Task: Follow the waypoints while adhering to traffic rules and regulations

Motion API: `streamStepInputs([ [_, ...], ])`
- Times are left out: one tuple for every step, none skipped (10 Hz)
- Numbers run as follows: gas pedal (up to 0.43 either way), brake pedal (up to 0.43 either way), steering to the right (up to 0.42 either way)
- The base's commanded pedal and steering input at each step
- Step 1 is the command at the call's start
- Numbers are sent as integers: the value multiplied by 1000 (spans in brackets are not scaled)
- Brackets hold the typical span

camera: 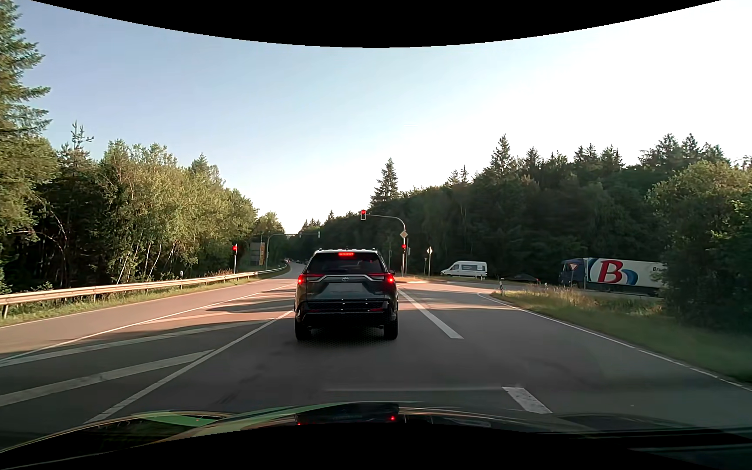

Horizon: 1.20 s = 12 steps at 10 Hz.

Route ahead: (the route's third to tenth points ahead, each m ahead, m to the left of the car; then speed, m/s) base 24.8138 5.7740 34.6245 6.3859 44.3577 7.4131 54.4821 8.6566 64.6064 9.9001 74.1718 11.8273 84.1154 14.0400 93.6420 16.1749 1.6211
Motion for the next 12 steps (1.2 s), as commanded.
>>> streamStepInputs([
  [0, 189, -9],
  [0, 189, -9],
  [0, 189, -9],
  [0, 195, -9],
  [0, 195, -9],
  [0, 195, -9],
  [0, 195, -9],
  [0, 195, -9],
  [0, 195, -9],
  [0, 195, -9],
  [0, 195, -9],
  [0, 201, -9],
])
